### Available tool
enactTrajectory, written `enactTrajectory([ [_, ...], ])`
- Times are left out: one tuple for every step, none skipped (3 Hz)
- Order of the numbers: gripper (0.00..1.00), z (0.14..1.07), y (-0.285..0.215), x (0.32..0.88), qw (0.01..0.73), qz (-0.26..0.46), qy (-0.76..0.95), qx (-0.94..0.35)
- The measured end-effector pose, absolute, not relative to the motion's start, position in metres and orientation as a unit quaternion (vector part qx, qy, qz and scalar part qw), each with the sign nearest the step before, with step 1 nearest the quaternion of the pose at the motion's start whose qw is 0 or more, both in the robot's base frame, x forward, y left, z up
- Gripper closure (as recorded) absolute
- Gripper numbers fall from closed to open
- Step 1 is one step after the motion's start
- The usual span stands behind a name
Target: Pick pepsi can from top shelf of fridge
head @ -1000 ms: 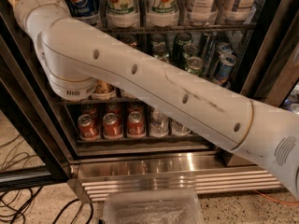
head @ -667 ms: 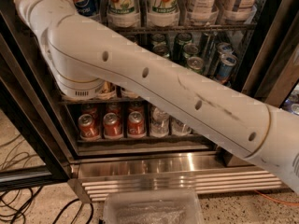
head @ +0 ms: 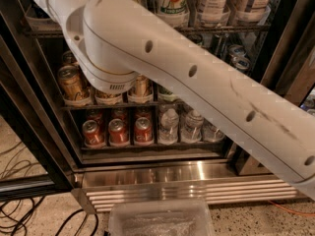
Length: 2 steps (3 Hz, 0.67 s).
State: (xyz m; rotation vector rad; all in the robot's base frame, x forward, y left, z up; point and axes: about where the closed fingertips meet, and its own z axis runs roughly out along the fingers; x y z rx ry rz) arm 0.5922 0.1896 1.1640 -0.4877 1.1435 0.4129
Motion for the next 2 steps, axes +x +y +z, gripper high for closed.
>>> enactTrajectory([
  [1.00, 1.164, 0.181, 0.566, 0.770, 0.266, 0.527, -0.243],
  [1.00, 1.142, 0.178, 0.536, 0.728, 0.350, 0.530, -0.258],
])
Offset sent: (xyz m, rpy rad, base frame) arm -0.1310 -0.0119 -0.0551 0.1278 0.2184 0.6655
